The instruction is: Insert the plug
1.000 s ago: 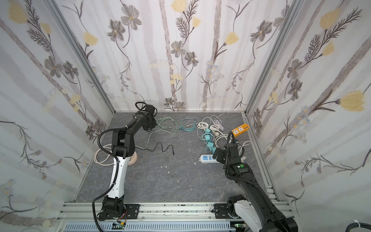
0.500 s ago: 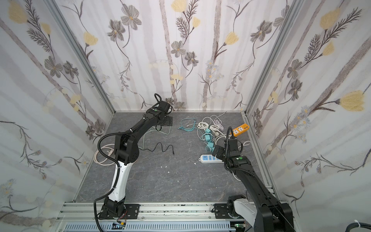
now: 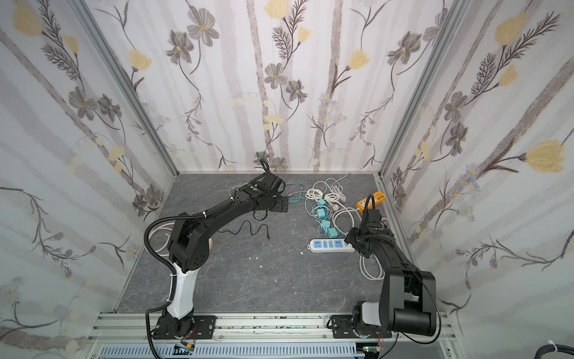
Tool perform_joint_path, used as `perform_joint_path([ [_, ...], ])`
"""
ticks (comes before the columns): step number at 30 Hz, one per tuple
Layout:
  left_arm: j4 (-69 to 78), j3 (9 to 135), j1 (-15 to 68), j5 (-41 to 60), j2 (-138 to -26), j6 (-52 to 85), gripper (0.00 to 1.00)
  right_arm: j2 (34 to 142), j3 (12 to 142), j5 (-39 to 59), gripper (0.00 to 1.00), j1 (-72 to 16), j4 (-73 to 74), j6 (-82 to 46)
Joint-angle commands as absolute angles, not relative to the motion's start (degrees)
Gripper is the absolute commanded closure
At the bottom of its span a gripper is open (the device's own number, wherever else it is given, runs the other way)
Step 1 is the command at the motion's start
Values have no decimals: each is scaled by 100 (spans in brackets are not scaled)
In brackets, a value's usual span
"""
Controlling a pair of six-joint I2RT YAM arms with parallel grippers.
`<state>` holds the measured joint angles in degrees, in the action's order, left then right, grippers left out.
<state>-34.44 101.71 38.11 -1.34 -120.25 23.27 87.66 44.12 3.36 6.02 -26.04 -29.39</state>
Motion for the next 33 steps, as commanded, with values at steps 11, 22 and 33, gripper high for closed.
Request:
perform_joint_path([
  [11,-2861,8963,4086,870,-11668,2969,0,9795,4957,152,57,607,-2964,-3058],
  [22,-2962,8929,4096,2543,-11953,2306,0,9644,5192,608,58,-68,-3830,-2966],
  [33,-3165,8898,4218,3085,-11984,1759,0,8669,4556,1050,58,227,-2961,-4005],
])
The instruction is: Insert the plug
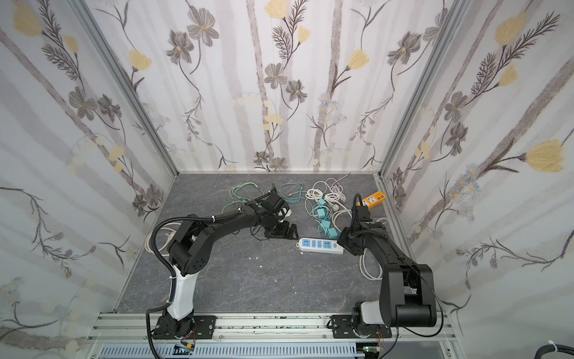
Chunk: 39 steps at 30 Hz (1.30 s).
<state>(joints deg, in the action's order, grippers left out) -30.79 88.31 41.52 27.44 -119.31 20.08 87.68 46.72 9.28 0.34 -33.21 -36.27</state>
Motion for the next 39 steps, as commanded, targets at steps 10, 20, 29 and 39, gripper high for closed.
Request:
perform_joint_path([
  [10,-3703,10082,4485,3337,-12877,1474,0,9088,4279,762,91,576,-2153,-4249],
  [20,-4037,10497,4501,3562,-13243,1336,0,9246,4444,805,97,-8,-2645,-4137],
  [29,-3602,9525,4237,3499,-12652,1495,0,9070,4432,916,95,-737,-2748,-4321],
  [39,-3401,8532,3900,3428,-11996,1496,0,9771,4699,1196,93,-1708,-2415,-4831],
])
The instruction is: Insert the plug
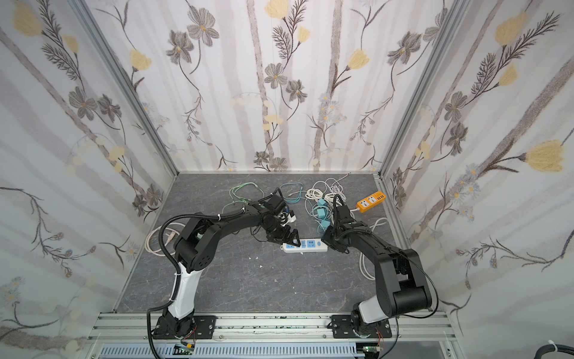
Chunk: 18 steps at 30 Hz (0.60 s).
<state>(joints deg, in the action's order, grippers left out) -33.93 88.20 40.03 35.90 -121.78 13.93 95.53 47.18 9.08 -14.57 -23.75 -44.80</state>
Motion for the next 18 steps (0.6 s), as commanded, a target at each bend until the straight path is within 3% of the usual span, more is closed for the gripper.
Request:
perform_joint_path([
  [1,-3343,8405,3825,3395,-11937,1568,0,9839,4718,1240,93,-1821,-2359,-4914],
  [9,-3225,7474,3298,2759,-11408,1821,0,9789,4892,1264,92,-2757,-2156,-5555],
  [13,-3264,7242,3292,2352,-11016,1703,0,9270,4919,753,90,-2671,-2294,-5493],
  [18,-3252,6780,3296,1664,-10417,1697,0,9371,5168,427,91,-2559,-2381,-4817],
])
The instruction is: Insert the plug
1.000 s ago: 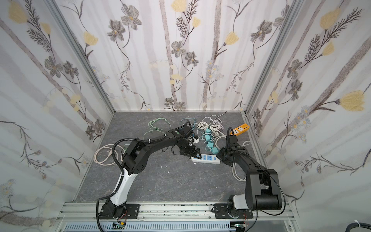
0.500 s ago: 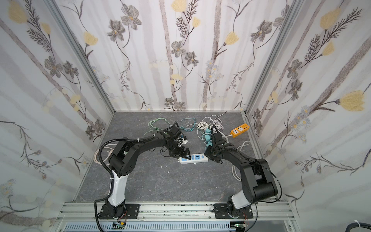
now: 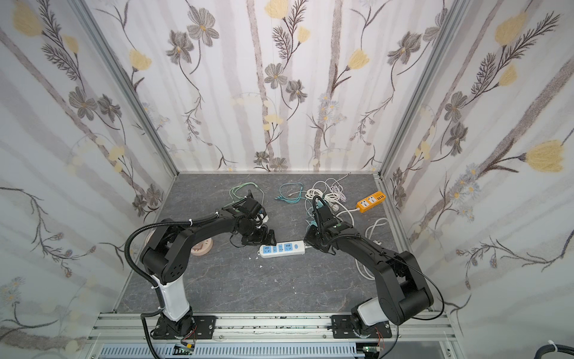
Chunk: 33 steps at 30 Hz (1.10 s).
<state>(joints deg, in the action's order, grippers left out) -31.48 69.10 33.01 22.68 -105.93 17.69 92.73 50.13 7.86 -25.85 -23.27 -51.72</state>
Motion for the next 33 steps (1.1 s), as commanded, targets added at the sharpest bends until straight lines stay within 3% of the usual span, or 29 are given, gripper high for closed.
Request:
perform_joint_path([
  [1,-3291,6739,3295,1653,-10370,1711,0,9466,5213,391,91,-2531,-2389,-4735],
  [7,-3305,6350,3515,2115,-10110,1714,0,10022,5512,799,82,-2199,-1961,-4235],
  [13,-3285,5851,3557,1971,-9709,1811,0,10909,6096,872,80,-2283,-2696,-3804],
  [25,-3110,5854,3563,2185,-9886,1804,0,9807,4717,1293,74,-2617,-2459,-4519],
  [33,-3045,6138,3549,1972,-9647,1717,0,8705,4950,19,46,-2017,-2602,-4430],
])
